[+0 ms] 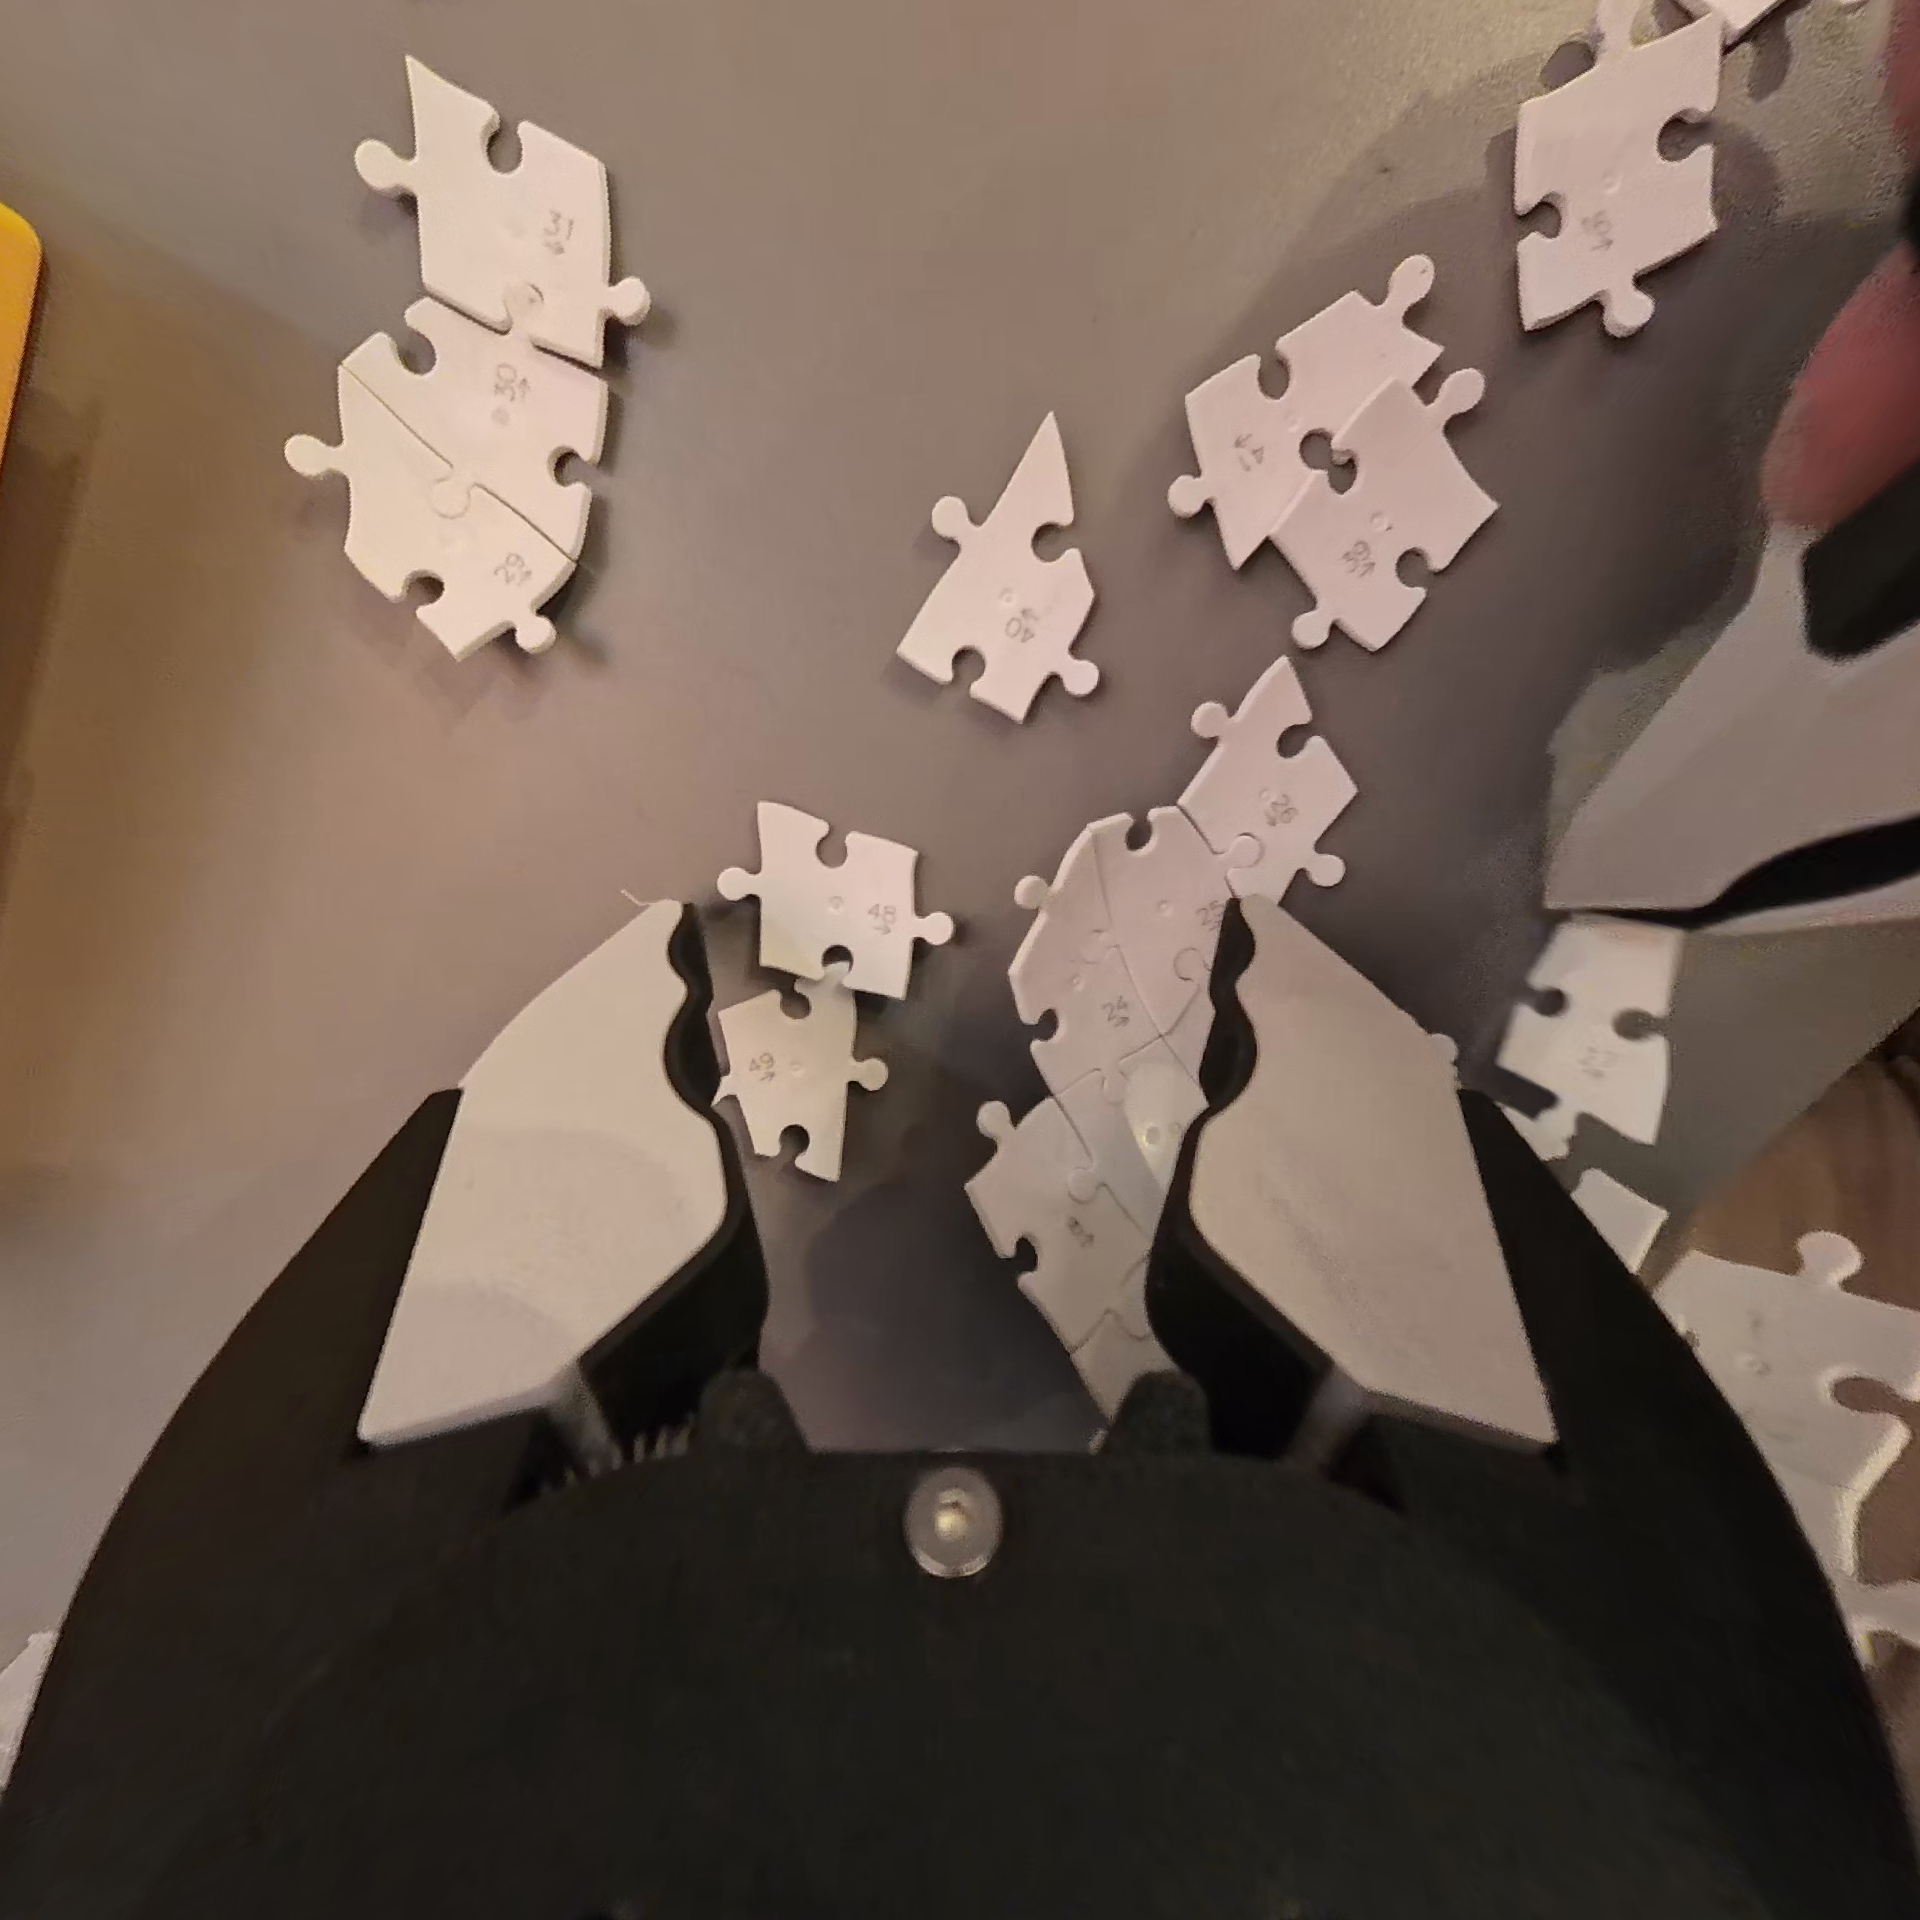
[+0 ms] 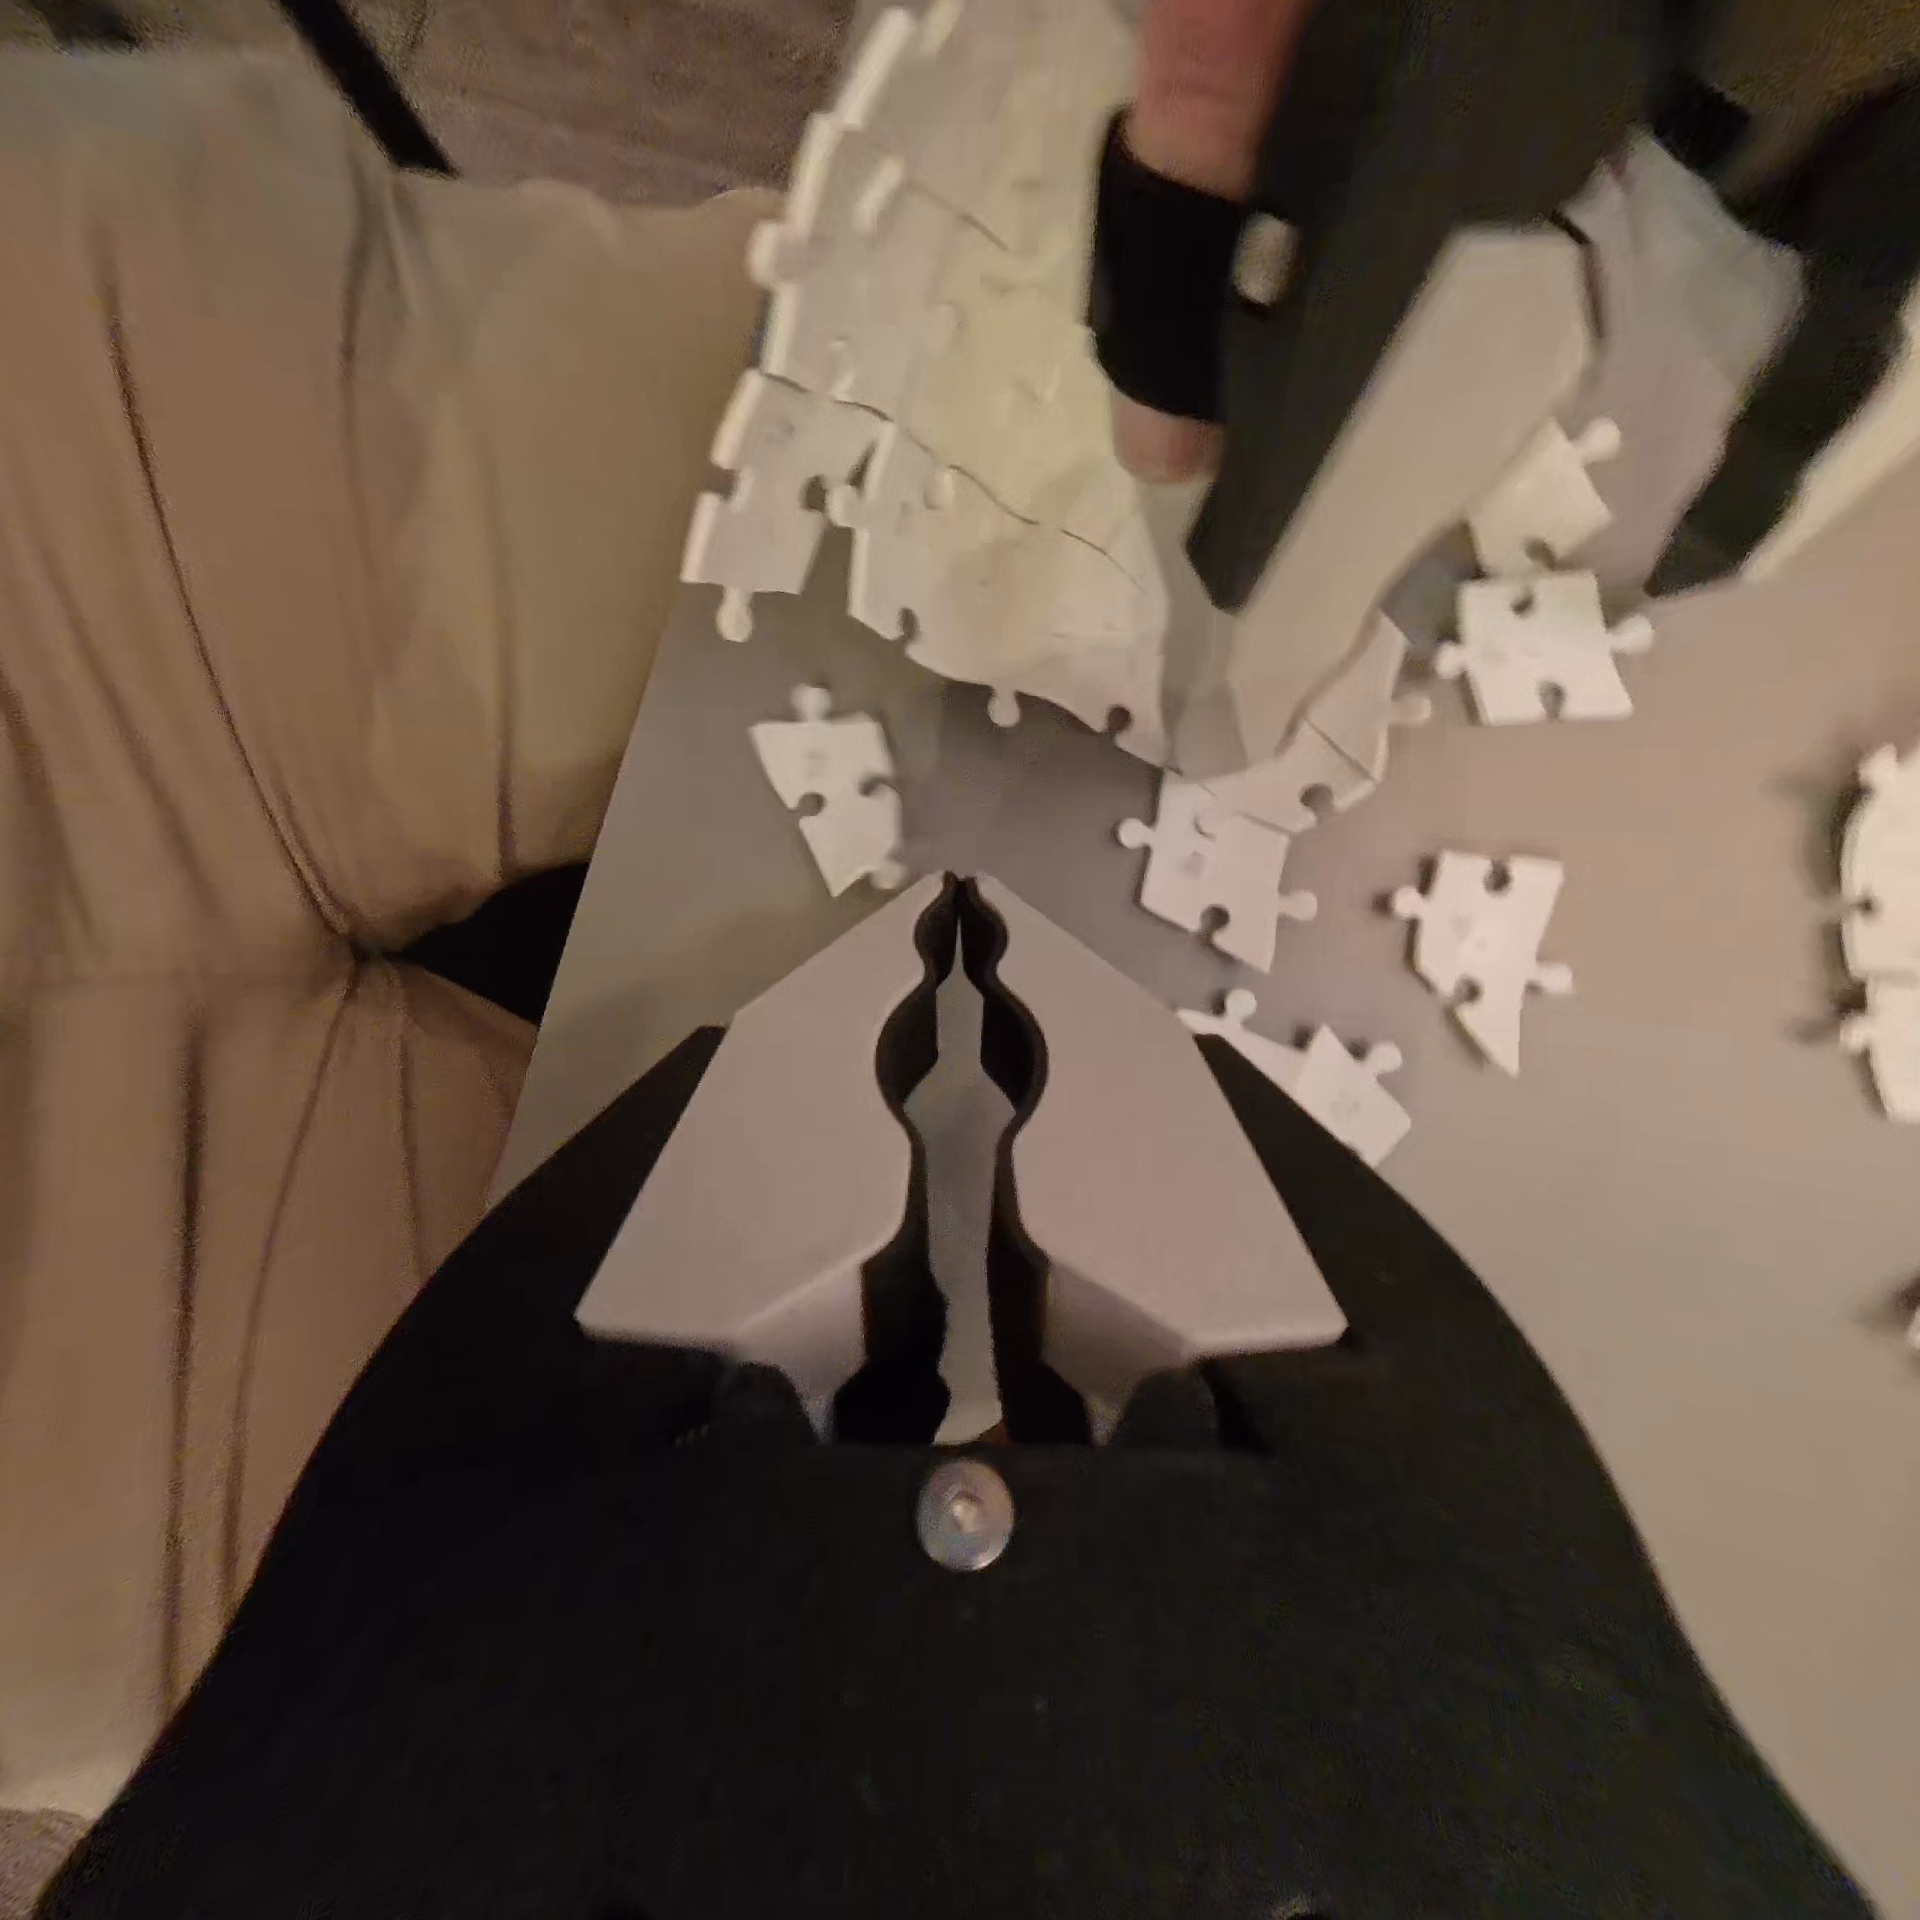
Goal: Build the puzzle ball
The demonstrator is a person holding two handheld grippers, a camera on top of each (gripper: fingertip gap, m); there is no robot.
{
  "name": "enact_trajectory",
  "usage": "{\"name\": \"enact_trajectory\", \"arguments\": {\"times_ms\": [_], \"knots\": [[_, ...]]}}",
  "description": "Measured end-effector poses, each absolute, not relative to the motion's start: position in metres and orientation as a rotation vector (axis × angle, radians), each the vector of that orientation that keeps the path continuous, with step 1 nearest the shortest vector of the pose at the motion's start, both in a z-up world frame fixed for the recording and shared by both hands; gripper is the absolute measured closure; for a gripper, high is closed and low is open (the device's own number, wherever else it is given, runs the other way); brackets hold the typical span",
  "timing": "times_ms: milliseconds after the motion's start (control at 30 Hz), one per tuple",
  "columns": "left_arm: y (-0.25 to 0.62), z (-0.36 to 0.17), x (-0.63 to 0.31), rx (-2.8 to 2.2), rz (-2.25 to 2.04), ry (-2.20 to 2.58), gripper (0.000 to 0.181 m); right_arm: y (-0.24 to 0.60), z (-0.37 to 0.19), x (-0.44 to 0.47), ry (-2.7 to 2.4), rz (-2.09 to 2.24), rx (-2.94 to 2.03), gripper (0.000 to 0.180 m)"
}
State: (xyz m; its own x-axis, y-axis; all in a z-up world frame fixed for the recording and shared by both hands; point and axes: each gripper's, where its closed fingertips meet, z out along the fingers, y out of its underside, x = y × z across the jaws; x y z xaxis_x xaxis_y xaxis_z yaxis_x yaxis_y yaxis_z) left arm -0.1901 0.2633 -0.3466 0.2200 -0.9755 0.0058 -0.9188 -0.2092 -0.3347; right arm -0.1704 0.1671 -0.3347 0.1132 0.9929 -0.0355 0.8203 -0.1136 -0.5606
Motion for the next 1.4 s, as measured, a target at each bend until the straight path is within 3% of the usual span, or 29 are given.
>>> {"name": "enact_trajectory", "arguments": {"times_ms": [133, 233, 367, 500, 733, 1000, 1267, 1400], "knots": [[0.263, -0.347, -0.19, -2.238, -0.317, 1.782, 0.089, 0.17, -0.331, -0.165, -1.613, 0.575, -2.084, 0.18], [0.263, -0.347, -0.19, -2.238, -0.319, 1.781, 0.089, 0.156, -0.321, -0.174, -1.693, 0.588, -1.975, 0.152], [0.263, -0.347, -0.191, -2.242, -0.323, 1.778, 0.089, 0.143, -0.328, -0.186, -1.865, 0.529, -1.827, 0.143], [0.263, -0.347, -0.192, -2.251, -0.333, 1.766, 0.089, 0.141, -0.34, -0.195, -1.944, 0.546, -1.786, 0.145], [0.264, -0.347, -0.195, -2.254, -0.33, 1.763, 0.088, 0.151, -0.342, -0.173, -1.651, 0.522, -2.061, 0.169], [0.267, -0.347, -0.198, -2.259, -0.326, 1.753, 0.088, 0.134, -0.329, -0.185, -1.555, 0.578, -2.122, 0.141], [0.269, -0.347, -0.2, -2.261, -0.331, 1.744, 0.088, 0.142, -0.332, -0.206, -1.291, 0.514, -2.144, 0.136], [0.27, -0.347, -0.2, -2.256, -0.325, 1.75, 0.088, 0.151, -0.341, -0.207, -1.223, 0.429, -2.154, 0.151]]}}
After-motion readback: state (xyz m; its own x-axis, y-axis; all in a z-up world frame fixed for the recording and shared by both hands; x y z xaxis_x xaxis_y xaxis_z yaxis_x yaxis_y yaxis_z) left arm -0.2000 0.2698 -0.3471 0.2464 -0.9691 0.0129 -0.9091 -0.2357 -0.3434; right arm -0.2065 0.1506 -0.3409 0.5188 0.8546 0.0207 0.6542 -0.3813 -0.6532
